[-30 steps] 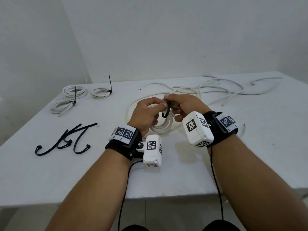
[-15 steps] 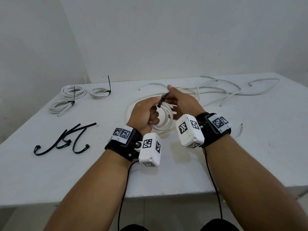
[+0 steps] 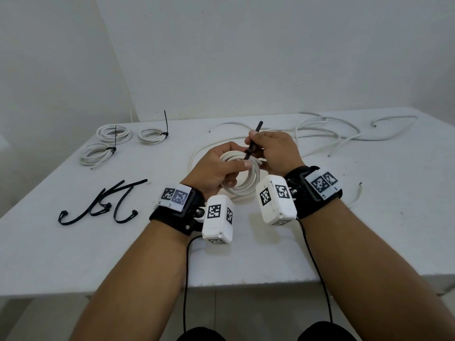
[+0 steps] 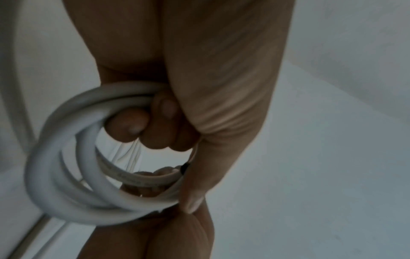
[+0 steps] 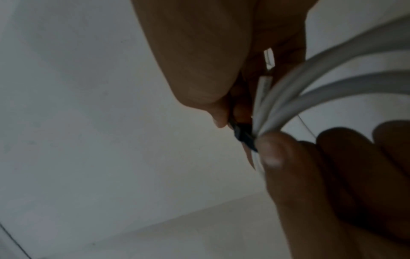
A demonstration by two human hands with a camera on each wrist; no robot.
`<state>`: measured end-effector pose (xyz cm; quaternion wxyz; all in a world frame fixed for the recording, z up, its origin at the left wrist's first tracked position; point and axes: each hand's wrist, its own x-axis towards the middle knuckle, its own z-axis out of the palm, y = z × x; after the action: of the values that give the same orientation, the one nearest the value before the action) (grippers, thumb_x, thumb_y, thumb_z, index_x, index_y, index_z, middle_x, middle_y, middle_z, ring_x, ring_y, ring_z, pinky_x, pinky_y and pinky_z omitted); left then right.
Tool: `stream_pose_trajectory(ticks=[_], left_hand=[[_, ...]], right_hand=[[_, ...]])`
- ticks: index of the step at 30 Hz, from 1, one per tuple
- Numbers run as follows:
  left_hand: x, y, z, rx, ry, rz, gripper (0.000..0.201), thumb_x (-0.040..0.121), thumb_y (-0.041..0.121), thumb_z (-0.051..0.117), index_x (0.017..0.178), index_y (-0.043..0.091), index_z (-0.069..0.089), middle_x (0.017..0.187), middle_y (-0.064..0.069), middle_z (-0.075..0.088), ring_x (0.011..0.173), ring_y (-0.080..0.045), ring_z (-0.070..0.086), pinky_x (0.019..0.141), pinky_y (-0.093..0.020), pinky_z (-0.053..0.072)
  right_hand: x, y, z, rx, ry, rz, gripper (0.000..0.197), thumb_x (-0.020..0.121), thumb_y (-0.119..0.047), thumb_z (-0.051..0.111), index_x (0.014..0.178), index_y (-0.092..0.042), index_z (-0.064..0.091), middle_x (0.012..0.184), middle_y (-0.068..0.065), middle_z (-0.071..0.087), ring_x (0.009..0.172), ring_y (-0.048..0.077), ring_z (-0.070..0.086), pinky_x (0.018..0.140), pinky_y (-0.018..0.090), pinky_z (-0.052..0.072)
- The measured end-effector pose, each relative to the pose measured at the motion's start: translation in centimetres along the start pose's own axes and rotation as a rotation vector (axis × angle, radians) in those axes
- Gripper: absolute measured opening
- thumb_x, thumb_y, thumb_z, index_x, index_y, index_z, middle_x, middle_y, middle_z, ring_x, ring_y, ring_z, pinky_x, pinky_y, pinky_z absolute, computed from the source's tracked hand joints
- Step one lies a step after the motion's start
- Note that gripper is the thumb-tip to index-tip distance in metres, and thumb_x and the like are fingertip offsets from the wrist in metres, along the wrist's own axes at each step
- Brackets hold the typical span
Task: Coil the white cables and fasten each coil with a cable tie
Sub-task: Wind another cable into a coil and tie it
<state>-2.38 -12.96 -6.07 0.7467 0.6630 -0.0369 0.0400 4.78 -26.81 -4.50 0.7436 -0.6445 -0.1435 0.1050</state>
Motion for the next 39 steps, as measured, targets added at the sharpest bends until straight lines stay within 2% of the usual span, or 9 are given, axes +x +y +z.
stream_pose_trajectory(ticks=[6,11,14,19,23,28,31,35,39], left_hand=[[-0.2,-0.3,0.6,-0.099,0.036,0.02,0.024,0.089,-0.006,0.061,0.076,0.011,0.051,0.05,0.002,0.038,0.034,-0.007,0.025,0.039,-0.015,0.025],[-0.6,0.5,0.7,-0.022,0.14,-0.038,0.017,0.091,0.002,0.064,0.078,0.011,0.056,0.047,0.004,0.033,0.035,-0.007,0.02,0.039,-0.016,0.018],[-1.3,0.0,0.4,-0.05,0.204,-0.057,0.013,0.091,0.004,0.065,0.082,0.01,0.057,0.047,0.005,0.033,0.036,-0.007,0.021,0.04,-0.017,0.019],[-2.8,0.9,-1.5,-0.143,0.335,0.022,0.01,0.093,0.007,0.063,0.084,0.009,0.058,0.05,0.004,0.032,0.038,-0.008,0.021,0.04,-0.018,0.017],[-4.3,3.2,-4.1,-0.115,0.416,0.029,0.023,0.099,0.023,0.052,0.076,0.017,0.051,0.048,0.008,0.021,0.04,-0.009,0.016,0.046,-0.023,0.014],[-5.7,5.4,-7.1,0.147,0.486,0.093,0.026,0.094,0.004,0.035,0.095,0.006,0.06,0.054,0.0,0.041,0.041,-0.008,0.034,0.044,-0.021,0.028],[-6.1,5.8,-8.4,0.442,0.512,0.042,0.027,0.096,0.005,0.035,0.118,0.005,0.051,0.065,-0.004,0.051,0.055,-0.011,0.044,0.052,-0.022,0.034],[-5.8,5.6,-10.3,0.747,0.418,-0.104,0.02,0.098,0.019,0.044,0.116,0.012,0.04,0.075,0.001,0.063,0.068,-0.017,0.048,0.053,-0.03,0.036],[-4.9,5.4,-11.8,0.852,0.414,-0.169,0.024,0.098,0.022,0.051,0.115,0.013,0.037,0.087,0.001,0.072,0.07,-0.017,0.049,0.058,-0.029,0.041]], right_hand=[[0.0,0.1,0.4,-0.01,0.013,0.014,0.029,0.097,-0.02,0.06,0.073,-0.004,0.066,0.061,0.006,0.055,0.042,0.011,0.054,0.044,0.019,0.044],[-0.6,-0.3,0.9,-0.021,0.023,0.071,0.025,0.096,-0.017,0.06,0.077,-0.002,0.067,0.072,0.012,0.059,0.045,0.015,0.055,0.044,0.021,0.046],[-1.1,-1.0,1.3,-0.094,-0.017,0.108,0.024,0.096,-0.019,0.059,0.084,-0.001,0.069,0.071,0.007,0.061,0.052,0.017,0.056,0.046,0.02,0.048],[-2.5,-0.8,2.7,-0.172,-0.096,0.188,0.03,0.097,-0.027,0.053,0.085,-0.003,0.067,0.072,0.008,0.061,0.058,0.023,0.062,0.054,0.028,0.052],[-5.1,-0.9,2.4,-0.669,-0.244,0.257,0.024,0.093,-0.018,0.049,0.081,-0.005,0.064,0.067,0.006,0.06,0.058,0.022,0.066,0.048,0.022,0.049],[-7.7,0.0,2.6,-1.286,-0.364,0.156,0.03,0.088,-0.037,0.057,0.077,-0.01,0.061,0.071,0.005,0.064,0.064,0.024,0.061,0.058,0.027,0.047],[-9.3,0.5,3.4,-1.498,-0.334,0.049,0.055,0.083,-0.063,0.061,0.101,-0.012,0.059,0.106,0.008,0.062,0.095,0.026,0.058,0.071,0.031,0.045],[-10.5,1.2,4.7,-1.553,-0.342,0.109,0.1,0.071,-0.084,0.056,0.135,-0.008,0.047,0.14,0.015,0.042,0.127,0.034,0.043,0.101,0.044,0.042],[-10.1,2.7,4.9,-1.604,-0.343,0.215,0.135,0.059,-0.094,0.05,0.153,-0.005,0.015,0.159,0.019,0.014,0.147,0.038,0.012,0.118,0.051,0.018]])
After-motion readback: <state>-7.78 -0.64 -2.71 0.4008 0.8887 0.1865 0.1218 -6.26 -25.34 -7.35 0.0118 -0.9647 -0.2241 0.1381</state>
